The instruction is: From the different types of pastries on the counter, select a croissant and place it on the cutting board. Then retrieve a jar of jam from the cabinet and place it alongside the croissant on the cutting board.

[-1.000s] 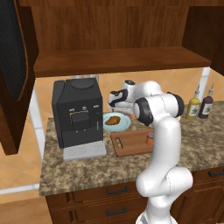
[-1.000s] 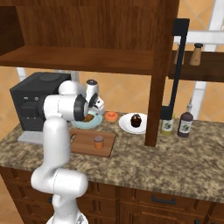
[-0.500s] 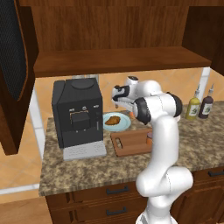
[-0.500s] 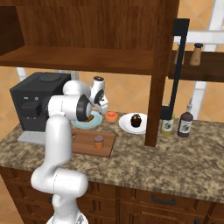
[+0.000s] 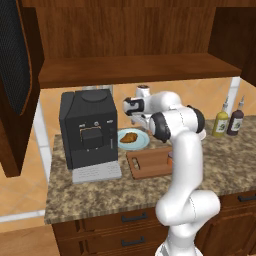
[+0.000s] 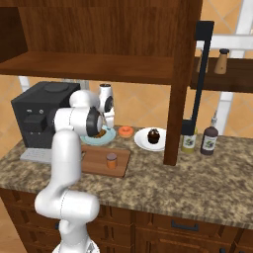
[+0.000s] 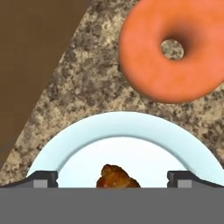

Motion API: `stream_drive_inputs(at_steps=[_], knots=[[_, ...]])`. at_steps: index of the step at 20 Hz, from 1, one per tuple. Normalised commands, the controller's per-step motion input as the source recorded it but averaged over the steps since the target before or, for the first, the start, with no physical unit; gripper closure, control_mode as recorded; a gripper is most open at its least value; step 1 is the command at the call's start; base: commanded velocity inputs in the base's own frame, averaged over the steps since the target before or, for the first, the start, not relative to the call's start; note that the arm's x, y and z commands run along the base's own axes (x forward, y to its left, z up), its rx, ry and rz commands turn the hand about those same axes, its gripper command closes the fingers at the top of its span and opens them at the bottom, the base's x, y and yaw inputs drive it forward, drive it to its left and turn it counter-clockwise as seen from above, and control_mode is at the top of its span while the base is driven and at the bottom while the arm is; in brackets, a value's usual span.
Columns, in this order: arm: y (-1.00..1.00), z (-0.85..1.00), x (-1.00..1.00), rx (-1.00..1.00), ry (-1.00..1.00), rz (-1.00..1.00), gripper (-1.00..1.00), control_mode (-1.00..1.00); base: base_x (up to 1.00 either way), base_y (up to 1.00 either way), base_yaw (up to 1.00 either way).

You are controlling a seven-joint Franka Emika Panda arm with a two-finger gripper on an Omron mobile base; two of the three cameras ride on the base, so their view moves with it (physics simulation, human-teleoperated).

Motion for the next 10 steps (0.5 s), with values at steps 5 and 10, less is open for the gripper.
stream_drive_inputs(at_steps=[5,10], knots=[[0.04,0.00,0.00,0.00,0.00,0.00,-1.00,-1.00,0.00,0.00,0.00],[0.10,0.00,0.00,0.01,0.00,0.00,-1.00,-1.00,0.00,0.00,0.00]])
